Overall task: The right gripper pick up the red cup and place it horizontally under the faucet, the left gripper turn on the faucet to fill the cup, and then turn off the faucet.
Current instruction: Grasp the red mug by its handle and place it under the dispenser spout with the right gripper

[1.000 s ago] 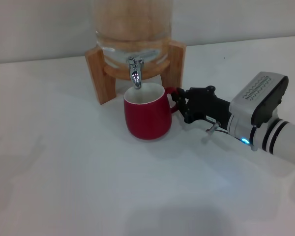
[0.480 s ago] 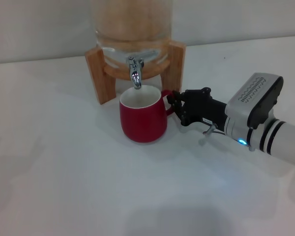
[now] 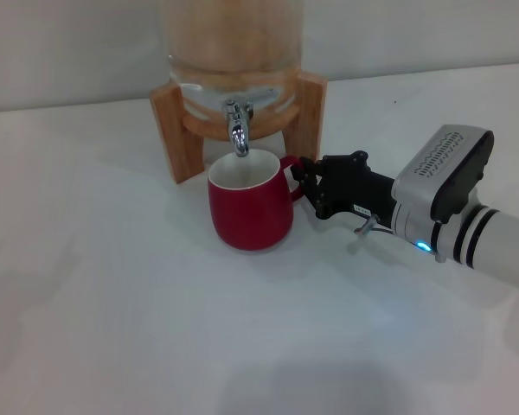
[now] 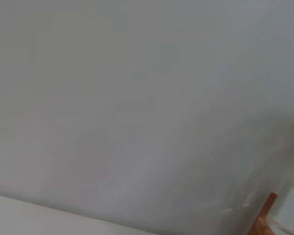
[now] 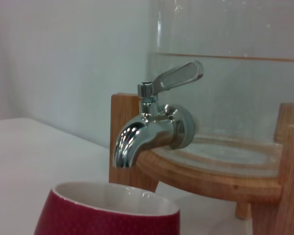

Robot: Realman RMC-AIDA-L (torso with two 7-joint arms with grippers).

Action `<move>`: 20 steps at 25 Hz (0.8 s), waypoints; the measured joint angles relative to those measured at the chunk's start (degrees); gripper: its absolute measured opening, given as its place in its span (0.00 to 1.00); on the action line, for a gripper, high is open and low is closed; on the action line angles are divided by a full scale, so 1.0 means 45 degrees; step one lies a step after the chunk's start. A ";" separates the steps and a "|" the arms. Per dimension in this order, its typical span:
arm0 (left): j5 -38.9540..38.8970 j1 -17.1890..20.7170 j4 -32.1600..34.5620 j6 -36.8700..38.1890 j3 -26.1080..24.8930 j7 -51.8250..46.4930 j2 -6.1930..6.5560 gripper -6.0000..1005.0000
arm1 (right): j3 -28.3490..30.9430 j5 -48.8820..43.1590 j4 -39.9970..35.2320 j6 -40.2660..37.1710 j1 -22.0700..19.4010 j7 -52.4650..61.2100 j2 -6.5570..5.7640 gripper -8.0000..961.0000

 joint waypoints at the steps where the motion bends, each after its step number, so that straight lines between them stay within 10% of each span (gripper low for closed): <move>1: 0.0000 -0.0001 0.0000 0.0000 0.0000 0.0000 0.0000 0.87 | 0.0000 -0.0002 -0.0003 -0.0012 0.0002 0.0001 0.0000 0.11; 20: 0.0002 0.0022 -0.0049 0.0016 0.0000 -0.0019 0.0000 0.87 | 0.0382 0.0040 0.0067 -0.0586 0.0183 0.0004 0.0000 0.12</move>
